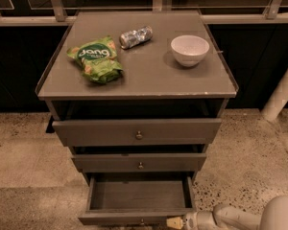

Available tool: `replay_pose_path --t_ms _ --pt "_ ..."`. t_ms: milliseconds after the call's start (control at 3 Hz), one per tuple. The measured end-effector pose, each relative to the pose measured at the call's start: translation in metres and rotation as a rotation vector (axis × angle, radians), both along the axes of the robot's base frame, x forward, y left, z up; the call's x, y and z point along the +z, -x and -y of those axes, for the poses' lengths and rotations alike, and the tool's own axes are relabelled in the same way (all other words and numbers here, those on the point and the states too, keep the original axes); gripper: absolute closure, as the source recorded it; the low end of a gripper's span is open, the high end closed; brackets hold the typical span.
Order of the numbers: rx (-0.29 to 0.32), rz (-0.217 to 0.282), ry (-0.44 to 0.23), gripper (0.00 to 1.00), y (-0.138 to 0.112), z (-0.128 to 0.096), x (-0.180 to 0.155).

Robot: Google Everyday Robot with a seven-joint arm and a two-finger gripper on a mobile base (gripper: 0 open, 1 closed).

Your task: Close bottom drawer

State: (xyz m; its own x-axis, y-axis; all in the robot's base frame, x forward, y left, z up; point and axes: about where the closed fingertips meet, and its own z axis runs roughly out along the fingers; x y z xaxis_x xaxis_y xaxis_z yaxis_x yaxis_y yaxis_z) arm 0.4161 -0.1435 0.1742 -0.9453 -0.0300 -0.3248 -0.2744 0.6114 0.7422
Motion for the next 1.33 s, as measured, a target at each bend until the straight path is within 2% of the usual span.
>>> replay_pose_path --t_ms 667,1000,1333 --pt "-0.015 0.068 0.020 1.00 -0.029 -0.009 -0.006" --pt "-0.018 0.135 0.038 1.00 -0.050 -0.012 0.001" --pt "-0.058 0.244 0.073 1.00 -0.074 -0.012 0.013"
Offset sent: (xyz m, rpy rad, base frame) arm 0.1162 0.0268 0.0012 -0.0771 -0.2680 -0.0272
